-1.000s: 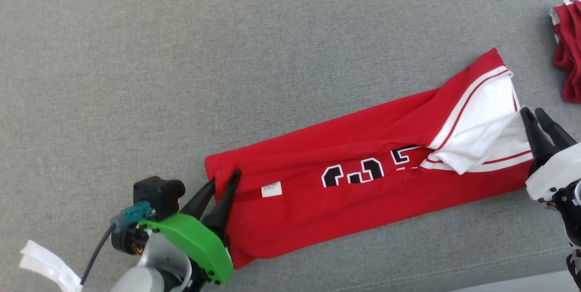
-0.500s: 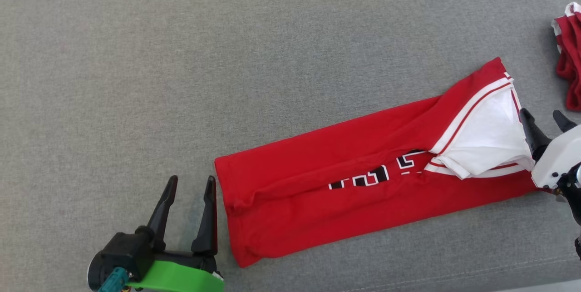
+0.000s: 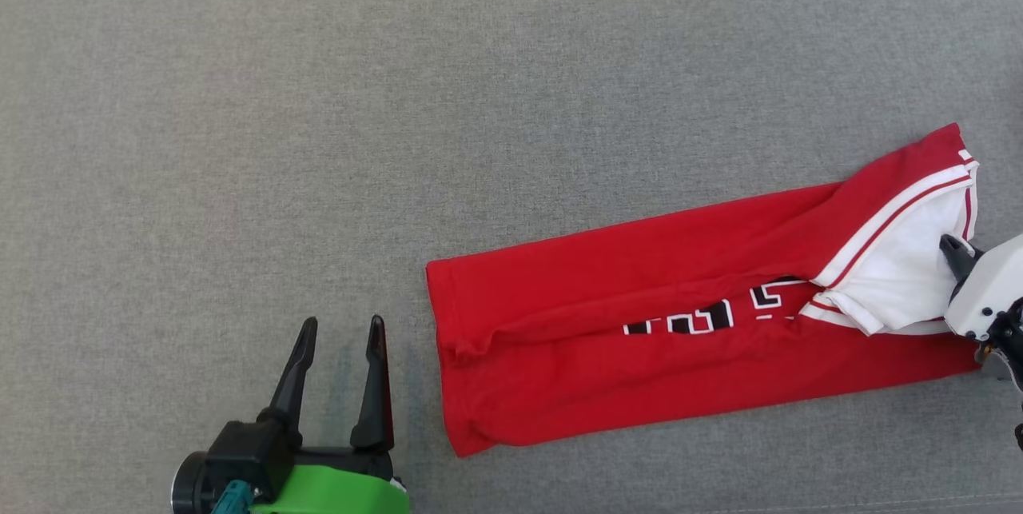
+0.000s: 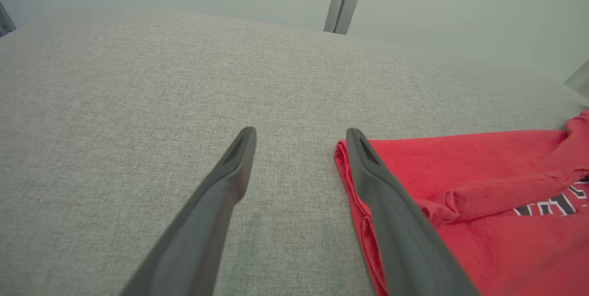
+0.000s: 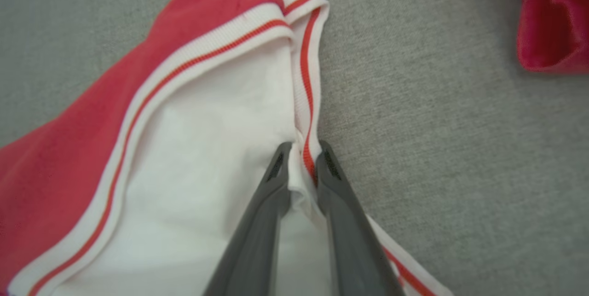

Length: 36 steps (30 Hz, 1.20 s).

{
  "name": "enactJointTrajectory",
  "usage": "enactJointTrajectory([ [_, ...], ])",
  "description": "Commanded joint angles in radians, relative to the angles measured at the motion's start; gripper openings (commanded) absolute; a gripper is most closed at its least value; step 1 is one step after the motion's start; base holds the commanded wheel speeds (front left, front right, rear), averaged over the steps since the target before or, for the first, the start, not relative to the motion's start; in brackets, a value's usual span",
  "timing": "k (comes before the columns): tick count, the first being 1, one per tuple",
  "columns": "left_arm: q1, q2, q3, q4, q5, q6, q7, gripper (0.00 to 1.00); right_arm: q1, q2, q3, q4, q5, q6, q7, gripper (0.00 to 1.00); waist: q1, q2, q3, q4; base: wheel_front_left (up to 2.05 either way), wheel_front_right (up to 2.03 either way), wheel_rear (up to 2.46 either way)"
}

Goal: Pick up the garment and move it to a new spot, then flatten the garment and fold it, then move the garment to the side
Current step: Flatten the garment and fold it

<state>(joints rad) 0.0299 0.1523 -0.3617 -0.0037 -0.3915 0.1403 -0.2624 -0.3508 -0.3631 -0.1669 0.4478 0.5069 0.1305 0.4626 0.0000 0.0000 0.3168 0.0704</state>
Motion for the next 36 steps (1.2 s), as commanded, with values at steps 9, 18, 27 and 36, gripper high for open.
enactJointTrajectory([
  [9, 0.079, -0.065, 0.128, 0.031, 0.072, -0.089, -0.003, 1.00, 0.018, -0.127, -0.126, -0.056, 0.107, -0.001, -0.053, 0.00, 0.0000, 0.0000, -0.071, -0.014, 0.00, 0.00, 0.00],
  [18, 0.143, -0.097, 0.209, 0.076, 0.109, -0.140, -0.003, 1.00, 0.110, -0.168, -0.147, -0.271, 0.142, 0.000, 0.050, 0.00, 0.0000, 0.0000, -0.162, -0.017, 0.00, 0.00, 0.00],
  [27, 0.145, -0.100, 0.180, 0.108, 0.074, -0.128, -0.003, 1.00, 0.187, 0.055, 0.135, -0.501, 0.111, 0.000, 0.140, 0.00, 0.0000, 0.0000, -0.177, -0.029, 0.00, 0.00, 0.00],
  [36, 0.109, -0.101, 0.148, 0.147, 0.067, -0.119, -0.003, 1.00, 0.163, 0.266, 0.319, -0.321, -0.004, 0.000, -0.020, 0.00, 0.0000, 0.0000, -0.172, -0.004, 0.00, 0.00, 0.00],
])
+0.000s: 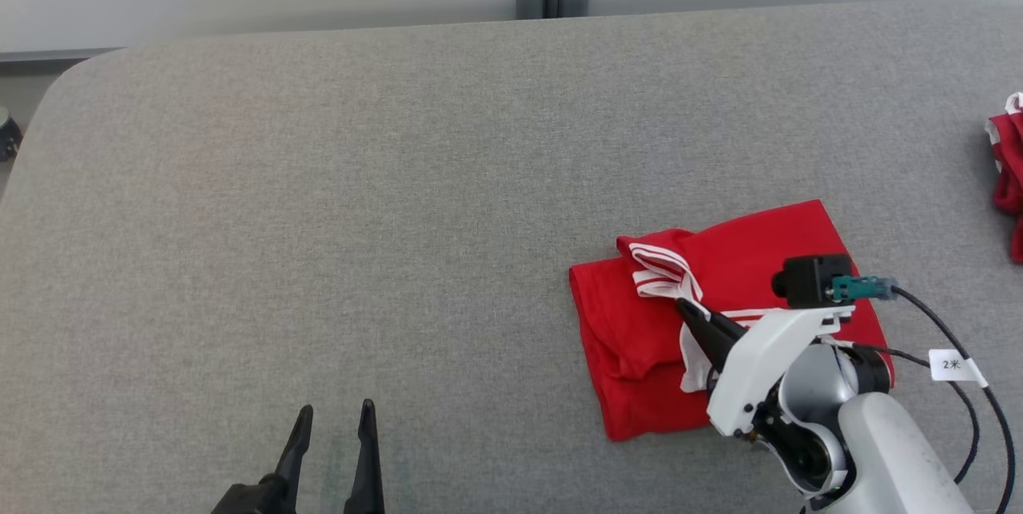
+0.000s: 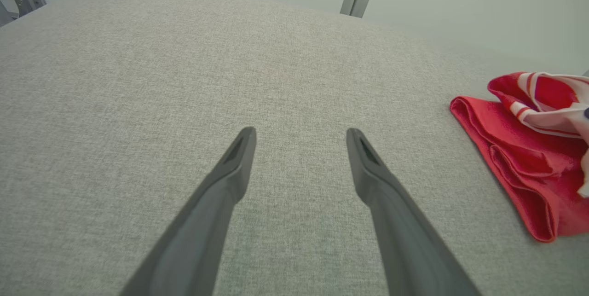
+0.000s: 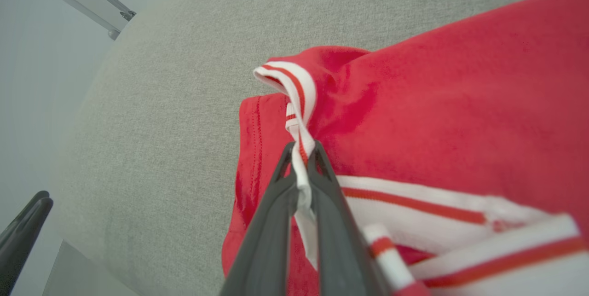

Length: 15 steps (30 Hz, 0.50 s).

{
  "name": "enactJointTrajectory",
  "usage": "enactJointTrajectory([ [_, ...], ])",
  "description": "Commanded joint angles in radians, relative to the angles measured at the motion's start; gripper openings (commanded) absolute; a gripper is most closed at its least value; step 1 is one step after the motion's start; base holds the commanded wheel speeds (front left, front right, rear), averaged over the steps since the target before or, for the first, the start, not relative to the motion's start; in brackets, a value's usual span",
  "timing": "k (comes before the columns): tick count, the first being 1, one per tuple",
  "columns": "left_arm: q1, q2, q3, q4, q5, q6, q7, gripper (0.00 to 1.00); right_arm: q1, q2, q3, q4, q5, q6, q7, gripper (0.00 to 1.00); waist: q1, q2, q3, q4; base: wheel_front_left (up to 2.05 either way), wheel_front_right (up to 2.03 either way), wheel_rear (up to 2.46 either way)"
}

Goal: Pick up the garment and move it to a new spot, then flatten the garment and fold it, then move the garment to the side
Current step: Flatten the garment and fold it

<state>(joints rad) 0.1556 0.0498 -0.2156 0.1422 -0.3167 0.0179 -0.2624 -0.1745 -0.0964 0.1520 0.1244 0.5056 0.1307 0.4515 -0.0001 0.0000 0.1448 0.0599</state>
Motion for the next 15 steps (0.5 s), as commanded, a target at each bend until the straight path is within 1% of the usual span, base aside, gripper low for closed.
enactJointTrajectory([
  [1, -0.016, 0.002, -0.001, 0.001, -0.009, 0.005, -0.003, 1.00, -0.018, 0.010, 0.014, 0.025, -0.013, 0.000, -0.033, 0.00, 0.0001, 0.0000, -0.002, 0.011, 0.00, 0.00, 0.00],
  [5, -0.001, 0.002, -0.008, 0.004, 0.000, 0.006, -0.003, 1.00, -0.027, 0.035, 0.055, 0.102, -0.014, 0.000, -0.091, 0.00, 0.0001, 0.0000, -0.011, 0.022, 0.00, 0.00, 0.00],
  [8, 0.007, 0.002, -0.007, 0.008, 0.002, 0.006, -0.003, 1.00, -0.037, 0.040, 0.082, 0.145, -0.012, 0.000, -0.115, 0.00, 0.0001, 0.0000, -0.019, 0.027, 0.00, 0.00, 0.00],
  [10, 0.007, 0.002, -0.008, 0.007, 0.035, 0.006, -0.003, 1.00, -0.040, 0.042, 0.096, 0.170, -0.009, 0.000, -0.128, 0.00, 0.0001, 0.0000, -0.026, 0.028, 0.00, 0.00, 0.00],
  [13, 0.011, 0.002, -0.008, 0.005, 0.042, 0.005, -0.003, 1.00, -0.044, 0.045, 0.115, 0.195, 0.007, 0.000, -0.151, 0.00, 0.0001, 0.0000, -0.035, 0.030, 0.00, 0.00, 0.00],
  [14, 0.013, 0.002, -0.011, 0.006, 0.048, 0.005, -0.003, 1.00, -0.045, 0.045, 0.124, 0.199, 0.017, 0.000, -0.166, 0.40, 0.0001, 0.0000, -0.040, 0.030, 0.00, 0.00, 0.00],
  [15, 0.016, 0.002, -0.012, 0.006, 0.046, 0.005, -0.003, 1.00, -0.044, 0.045, 0.133, 0.201, 0.028, 0.000, -0.175, 1.00, 0.0001, 0.0000, -0.044, 0.031, 0.00, 0.00, 0.00],
])
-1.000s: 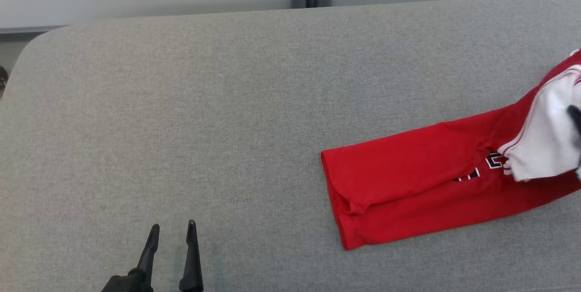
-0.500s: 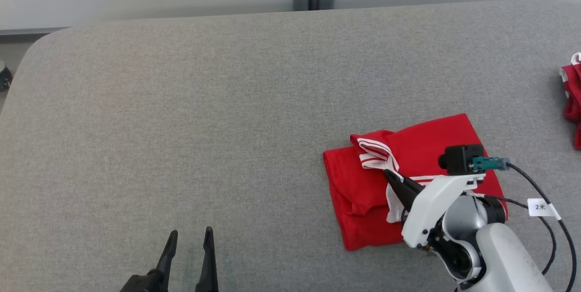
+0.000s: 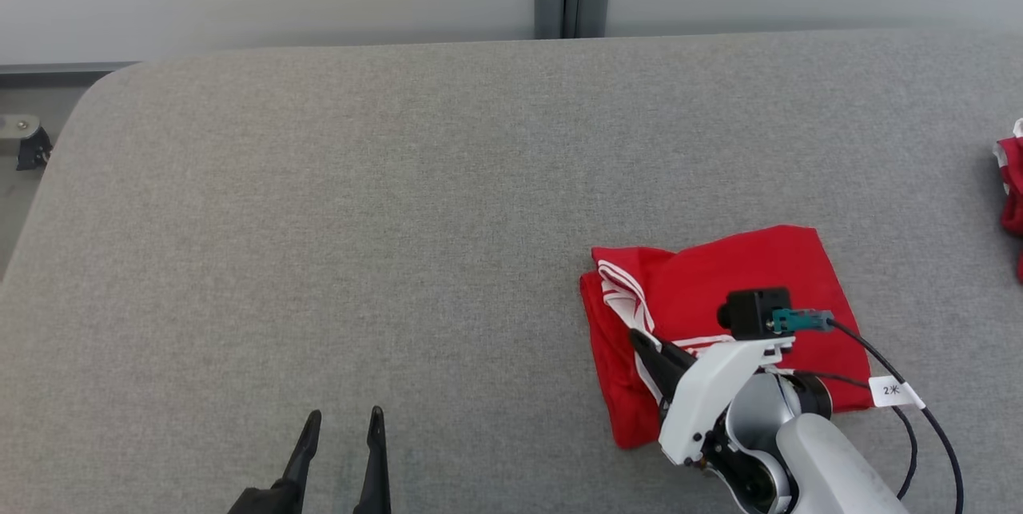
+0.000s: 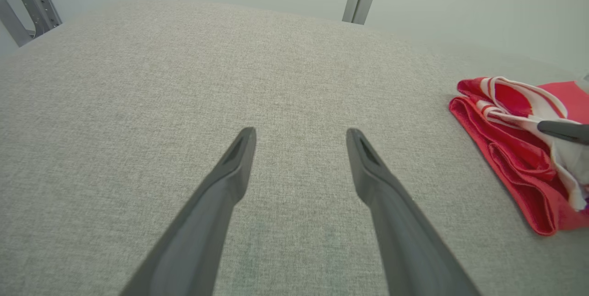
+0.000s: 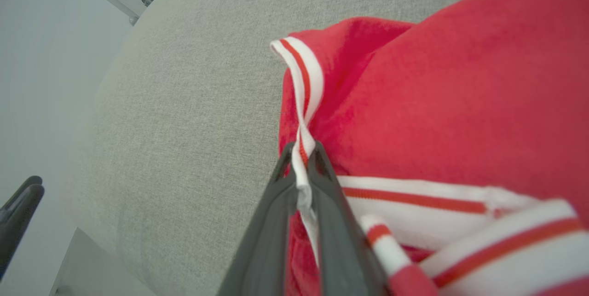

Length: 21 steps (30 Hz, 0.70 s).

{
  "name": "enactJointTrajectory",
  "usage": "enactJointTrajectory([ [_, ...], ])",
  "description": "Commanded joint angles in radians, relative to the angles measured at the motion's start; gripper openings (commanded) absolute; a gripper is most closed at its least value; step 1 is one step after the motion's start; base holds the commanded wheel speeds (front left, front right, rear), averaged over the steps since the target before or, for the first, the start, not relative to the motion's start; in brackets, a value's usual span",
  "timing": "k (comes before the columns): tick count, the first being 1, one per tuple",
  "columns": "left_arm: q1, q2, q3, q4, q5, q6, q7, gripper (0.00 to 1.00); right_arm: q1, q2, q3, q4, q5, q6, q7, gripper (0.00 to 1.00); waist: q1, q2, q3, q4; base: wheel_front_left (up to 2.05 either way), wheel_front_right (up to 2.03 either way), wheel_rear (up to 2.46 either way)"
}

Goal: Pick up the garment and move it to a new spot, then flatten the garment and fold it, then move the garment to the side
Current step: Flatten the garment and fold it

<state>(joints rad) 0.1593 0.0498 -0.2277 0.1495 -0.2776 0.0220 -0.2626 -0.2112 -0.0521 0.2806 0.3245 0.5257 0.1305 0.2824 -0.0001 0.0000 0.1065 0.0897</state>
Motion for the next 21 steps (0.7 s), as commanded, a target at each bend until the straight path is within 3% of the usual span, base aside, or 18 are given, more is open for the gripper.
enactJointTrajectory([
  [1, 0.015, 0.002, 0.000, 0.000, 0.002, 0.001, -0.003, 1.00, -0.004, 0.001, 0.014, 0.004, 0.017, 0.000, -0.017, 1.00, 0.0001, 0.0000, -0.011, 0.001, 0.00, 0.00, 0.00],
  [7, 0.029, 0.002, 0.007, -0.004, 0.021, -0.007, -0.003, 1.00, 0.026, 0.000, 0.066, -0.052, 0.057, 0.000, -0.113, 1.00, 0.0001, 0.0000, -0.045, -0.005, 0.00, 0.00, 0.00],
  [10, 0.040, 0.002, 0.021, -0.003, 0.041, -0.014, -0.003, 1.00, 0.044, 0.000, 0.055, -0.090, -0.022, 0.000, -0.200, 1.00, 0.0001, 0.0000, -0.059, -0.018, 0.00, 0.00, 0.00],
  [15, 0.051, 0.002, 0.048, -0.007, 0.058, -0.024, -0.003, 1.00, 0.122, -0.011, -0.005, -0.149, -0.074, 0.000, -0.346, 1.00, 0.0001, 0.0000, -0.081, -0.039, 0.00, 0.00, 0.00],
  [21, 0.070, 0.002, 0.052, -0.018, 0.053, -0.018, -0.003, 1.00, 0.213, -0.080, -0.130, -0.109, -0.208, 0.000, -0.491, 1.00, 0.0001, 0.0000, -0.101, -0.058, 0.00, 0.00, 0.00],
])
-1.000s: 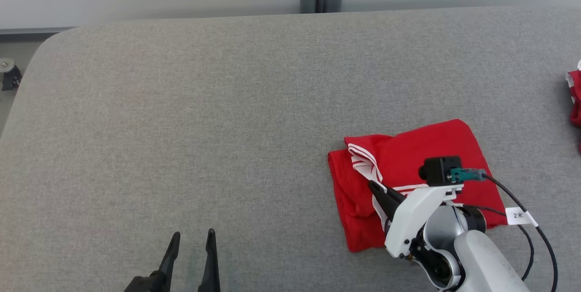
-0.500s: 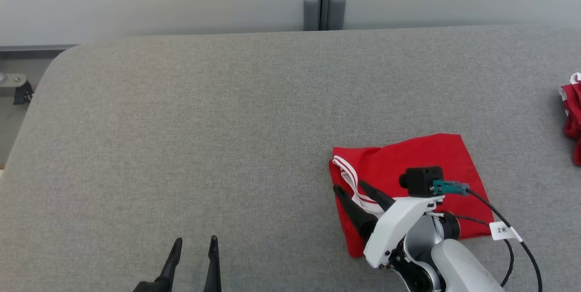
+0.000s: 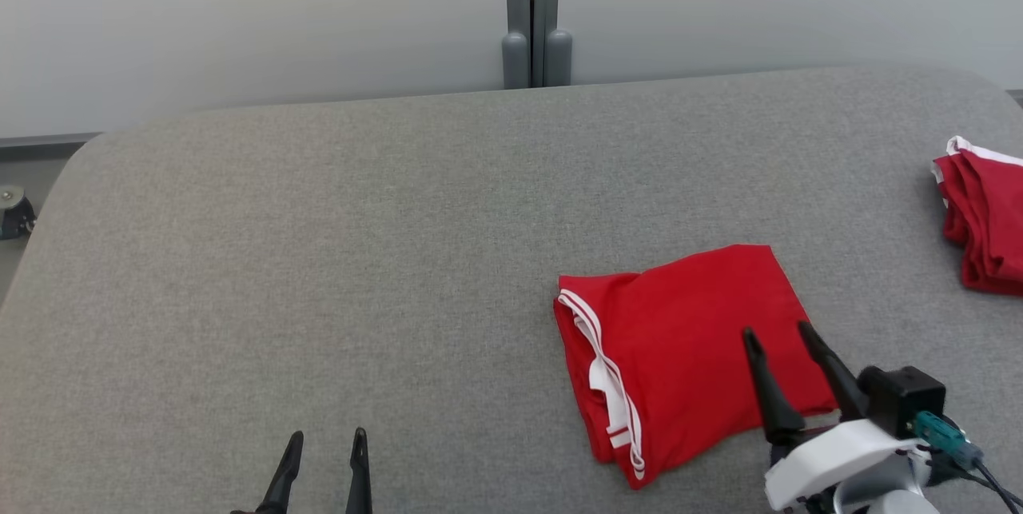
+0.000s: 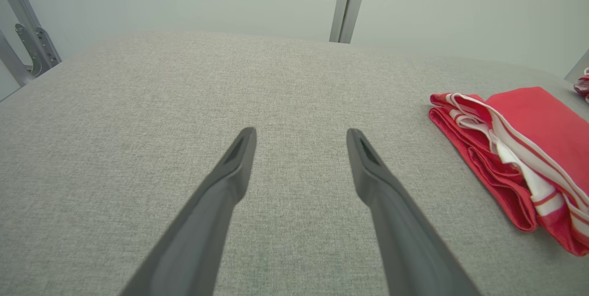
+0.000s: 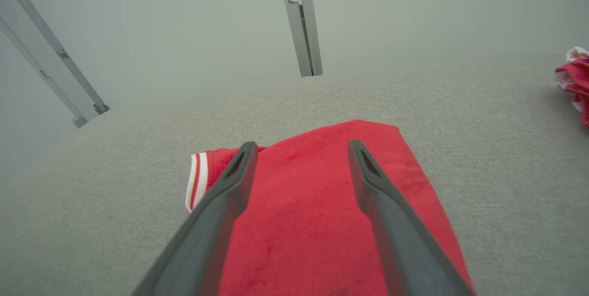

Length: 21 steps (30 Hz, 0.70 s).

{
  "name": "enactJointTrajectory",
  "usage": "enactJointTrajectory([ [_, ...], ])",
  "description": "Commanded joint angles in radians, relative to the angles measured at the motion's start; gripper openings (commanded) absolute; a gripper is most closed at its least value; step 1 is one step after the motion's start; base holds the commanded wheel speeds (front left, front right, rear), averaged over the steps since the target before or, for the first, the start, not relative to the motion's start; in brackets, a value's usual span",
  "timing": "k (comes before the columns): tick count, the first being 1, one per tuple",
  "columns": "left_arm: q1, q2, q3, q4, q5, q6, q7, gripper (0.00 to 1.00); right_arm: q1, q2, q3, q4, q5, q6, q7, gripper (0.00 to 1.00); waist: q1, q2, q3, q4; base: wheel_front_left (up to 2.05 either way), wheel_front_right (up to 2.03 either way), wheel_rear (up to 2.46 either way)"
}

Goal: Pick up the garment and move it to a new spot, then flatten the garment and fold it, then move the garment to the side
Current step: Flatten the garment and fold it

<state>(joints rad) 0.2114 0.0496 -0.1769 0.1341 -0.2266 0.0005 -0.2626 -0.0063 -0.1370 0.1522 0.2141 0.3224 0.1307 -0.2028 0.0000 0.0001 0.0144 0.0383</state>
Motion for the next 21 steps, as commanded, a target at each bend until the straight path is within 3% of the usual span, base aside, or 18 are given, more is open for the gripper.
enactJointTrajectory([
  [1, 0.020, 0.002, 0.002, -0.006, 0.000, 0.005, -0.003, 1.00, 0.021, -0.003, -0.024, 0.011, -0.021, 0.000, -0.020, 1.00, 0.0000, -0.0001, -0.011, -0.008, 0.00, 0.00, 0.00],
  [6, 0.026, 0.002, 0.014, -0.035, 0.002, 0.011, -0.003, 1.00, 0.071, -0.025, -0.146, 0.025, -0.111, -0.001, -0.061, 1.00, 0.0000, -0.0001, -0.025, -0.008, 0.00, 0.00, 0.00],
  [10, 0.048, 0.002, 0.030, -0.065, 0.022, 0.003, -0.003, 1.00, 0.130, -0.015, -0.213, -0.055, -0.151, -0.001, -0.062, 1.00, 0.0000, -0.0001, -0.046, -0.004, 0.00, 0.00, 0.00],
  [21, 0.085, 0.002, 0.058, -0.098, 0.047, 0.003, -0.002, 1.00, 0.195, -0.019, -0.201, -0.104, -0.182, -0.001, -0.062, 1.00, 0.0000, -0.0001, -0.068, 0.007, 0.00, 0.00, 0.00],
])
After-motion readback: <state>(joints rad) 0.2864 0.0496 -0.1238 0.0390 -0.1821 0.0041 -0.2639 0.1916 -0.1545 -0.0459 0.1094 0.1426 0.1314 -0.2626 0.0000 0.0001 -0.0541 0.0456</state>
